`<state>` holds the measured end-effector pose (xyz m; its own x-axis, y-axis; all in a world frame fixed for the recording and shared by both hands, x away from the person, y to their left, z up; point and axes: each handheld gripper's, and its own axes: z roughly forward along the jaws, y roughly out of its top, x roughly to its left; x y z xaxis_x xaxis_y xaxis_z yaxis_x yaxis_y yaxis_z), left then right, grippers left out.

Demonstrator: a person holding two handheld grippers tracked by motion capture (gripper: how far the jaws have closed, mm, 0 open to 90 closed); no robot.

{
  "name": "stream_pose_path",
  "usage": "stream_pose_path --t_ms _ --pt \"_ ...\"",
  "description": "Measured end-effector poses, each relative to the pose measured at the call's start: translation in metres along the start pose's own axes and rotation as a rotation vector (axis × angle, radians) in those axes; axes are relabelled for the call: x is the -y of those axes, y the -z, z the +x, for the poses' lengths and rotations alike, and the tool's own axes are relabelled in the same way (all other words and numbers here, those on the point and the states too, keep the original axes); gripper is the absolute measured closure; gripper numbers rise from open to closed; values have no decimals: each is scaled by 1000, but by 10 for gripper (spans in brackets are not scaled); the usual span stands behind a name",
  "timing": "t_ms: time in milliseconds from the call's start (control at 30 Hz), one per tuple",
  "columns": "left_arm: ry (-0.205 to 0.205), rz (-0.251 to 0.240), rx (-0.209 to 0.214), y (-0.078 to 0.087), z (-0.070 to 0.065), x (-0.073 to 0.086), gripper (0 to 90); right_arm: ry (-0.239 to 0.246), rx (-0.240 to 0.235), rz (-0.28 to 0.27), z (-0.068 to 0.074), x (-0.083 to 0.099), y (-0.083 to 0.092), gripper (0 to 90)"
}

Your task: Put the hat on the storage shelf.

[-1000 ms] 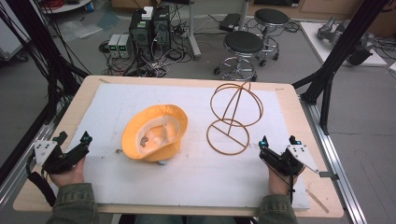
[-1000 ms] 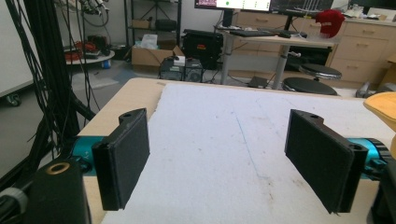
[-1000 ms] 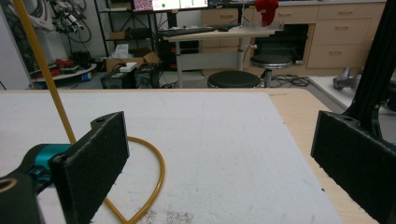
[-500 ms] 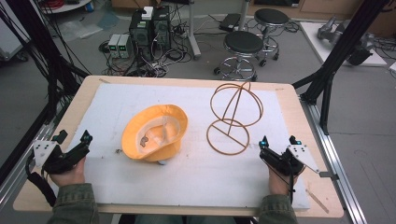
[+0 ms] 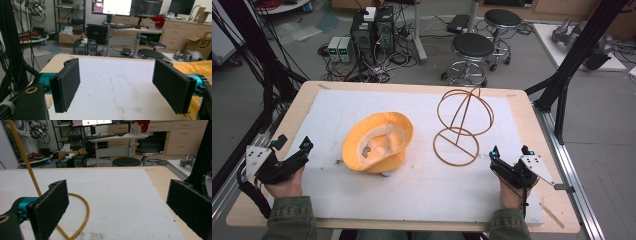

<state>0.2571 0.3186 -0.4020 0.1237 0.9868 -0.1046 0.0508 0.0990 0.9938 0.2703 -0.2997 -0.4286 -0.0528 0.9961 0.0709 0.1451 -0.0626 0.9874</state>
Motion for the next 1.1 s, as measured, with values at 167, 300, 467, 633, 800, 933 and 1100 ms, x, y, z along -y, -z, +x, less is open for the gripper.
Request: stream_pose_path --t_ms 167,300,467,633,800,933,1100 --pt "-2 3 37 -1 -6 -5 224 0 -2 0 0 0 0 31" --pt "-12 2 61 -1 -12 -10 224 1 -1 -2 1 0 0 31" --pt "-30 -2 85 0 -22 -19 224 1 -4 3 1 0 0 31" --pt "-50 -9 98 0 -29 -24 224 2 -2 4 1 0 0 31" --pt "-38 6 113 -4 -35 -29 224 -4 -1 7 1 0 1 31" --pt "-28 36 148 -12 -44 -33 224 -3 7 5 0 0 0 31" --pt "-37 56 193 -18 -59 -38 224 -7 15 0 -1 0 1 31"
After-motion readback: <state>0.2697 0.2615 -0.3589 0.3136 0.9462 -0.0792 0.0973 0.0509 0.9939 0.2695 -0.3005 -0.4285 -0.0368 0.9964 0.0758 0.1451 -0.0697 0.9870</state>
